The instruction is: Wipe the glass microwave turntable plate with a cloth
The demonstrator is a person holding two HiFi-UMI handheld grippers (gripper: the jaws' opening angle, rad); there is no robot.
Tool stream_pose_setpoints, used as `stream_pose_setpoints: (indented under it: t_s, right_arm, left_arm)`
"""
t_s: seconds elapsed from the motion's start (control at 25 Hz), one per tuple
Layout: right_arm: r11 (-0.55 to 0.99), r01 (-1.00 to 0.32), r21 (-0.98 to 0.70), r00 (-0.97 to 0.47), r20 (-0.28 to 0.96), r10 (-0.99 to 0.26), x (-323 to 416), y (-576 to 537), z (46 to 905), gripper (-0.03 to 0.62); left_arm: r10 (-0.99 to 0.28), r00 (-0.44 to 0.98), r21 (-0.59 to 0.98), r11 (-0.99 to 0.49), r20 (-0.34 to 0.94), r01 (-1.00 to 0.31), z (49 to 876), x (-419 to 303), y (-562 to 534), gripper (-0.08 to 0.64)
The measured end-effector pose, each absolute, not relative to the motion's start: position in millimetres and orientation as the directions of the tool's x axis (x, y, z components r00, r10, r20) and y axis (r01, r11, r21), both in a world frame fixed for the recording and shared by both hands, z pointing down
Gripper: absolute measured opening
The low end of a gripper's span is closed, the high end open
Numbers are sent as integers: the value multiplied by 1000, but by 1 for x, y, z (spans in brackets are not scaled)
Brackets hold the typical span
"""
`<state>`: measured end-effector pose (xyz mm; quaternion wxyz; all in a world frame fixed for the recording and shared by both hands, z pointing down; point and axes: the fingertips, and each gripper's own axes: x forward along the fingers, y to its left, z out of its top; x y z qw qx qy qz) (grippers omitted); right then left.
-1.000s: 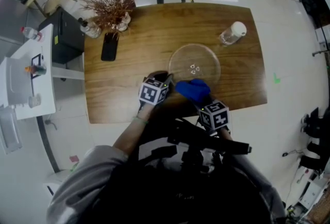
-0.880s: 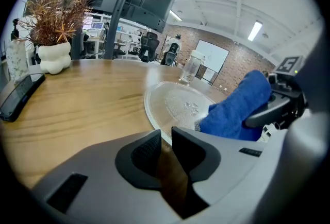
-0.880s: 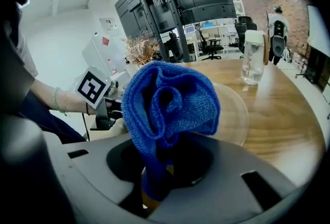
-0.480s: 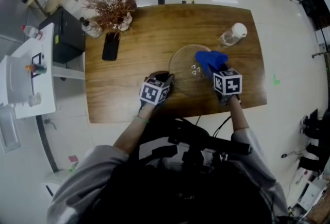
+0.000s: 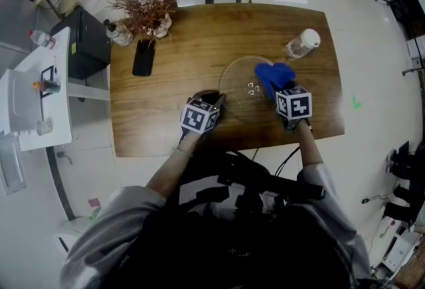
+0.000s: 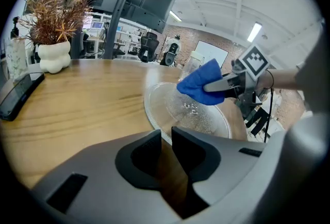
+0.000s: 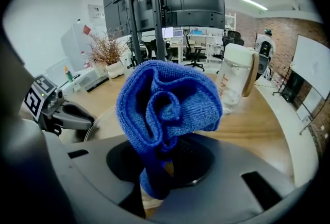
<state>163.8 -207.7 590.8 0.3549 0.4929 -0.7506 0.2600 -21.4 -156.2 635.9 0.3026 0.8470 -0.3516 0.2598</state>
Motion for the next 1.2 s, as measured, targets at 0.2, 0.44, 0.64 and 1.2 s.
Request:
stream_pose_setpoints:
  t_s: [0.2,0.44,0.64,1.2]
  right_arm:
    - [373,-919,-128,-327,777,-539,155,-159,593,100]
    - [345,-914,-215,-376,771,-514,148,-95,592,100]
    - [323,-911,-255,-392,776,-495,145,-54,594,100]
    - [224,-950,-219,-311,740,-596,174,-82,572,100]
  left_arm:
    - [-443,616,326,-569,651,-755,636,-22,-157,63]
    - [-447,607,316,-568,657,-760,636,-24,-157,63]
    - [-450,608,312,-571,654,-759,635,-23,-157,63]
    - [-448,602,306,-572,661,-761,636,-24,-157,63]
